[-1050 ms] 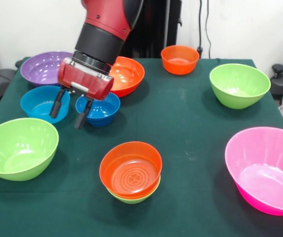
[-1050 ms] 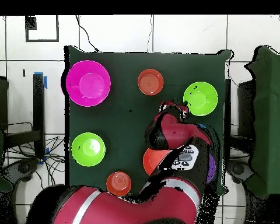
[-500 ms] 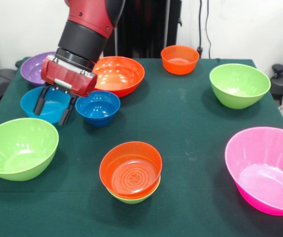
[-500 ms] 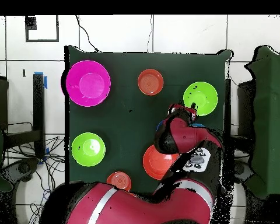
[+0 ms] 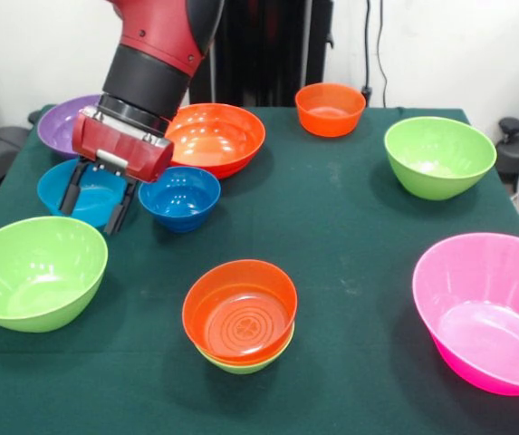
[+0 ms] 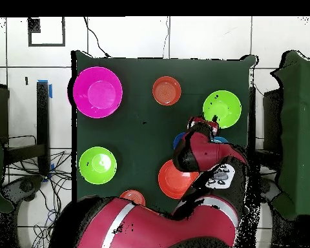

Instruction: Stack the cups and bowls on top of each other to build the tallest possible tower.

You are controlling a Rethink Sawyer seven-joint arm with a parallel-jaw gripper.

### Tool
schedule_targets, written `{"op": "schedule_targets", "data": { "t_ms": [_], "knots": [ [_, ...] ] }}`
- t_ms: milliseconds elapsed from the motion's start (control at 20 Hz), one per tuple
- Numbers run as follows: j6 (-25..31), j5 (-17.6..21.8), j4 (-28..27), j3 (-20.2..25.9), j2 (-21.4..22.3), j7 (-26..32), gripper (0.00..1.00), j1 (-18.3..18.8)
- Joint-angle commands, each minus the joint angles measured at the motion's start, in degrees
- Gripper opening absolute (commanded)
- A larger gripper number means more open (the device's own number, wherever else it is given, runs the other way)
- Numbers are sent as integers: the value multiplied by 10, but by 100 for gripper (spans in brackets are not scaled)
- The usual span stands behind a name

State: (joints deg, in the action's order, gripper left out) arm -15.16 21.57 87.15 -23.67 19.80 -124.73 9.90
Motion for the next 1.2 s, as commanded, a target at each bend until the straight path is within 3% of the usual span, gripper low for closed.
{"op": "schedule_targets", "data": {
  "t_ms": [50,600,1200],
  "knots": [
    [-10,8,12,54,-40,-45,100,-6],
    [1,9,11,62,-35,-46,100,-6],
    [-29,-11,-17,32,-82,-41,100,-14]
  ]
}}
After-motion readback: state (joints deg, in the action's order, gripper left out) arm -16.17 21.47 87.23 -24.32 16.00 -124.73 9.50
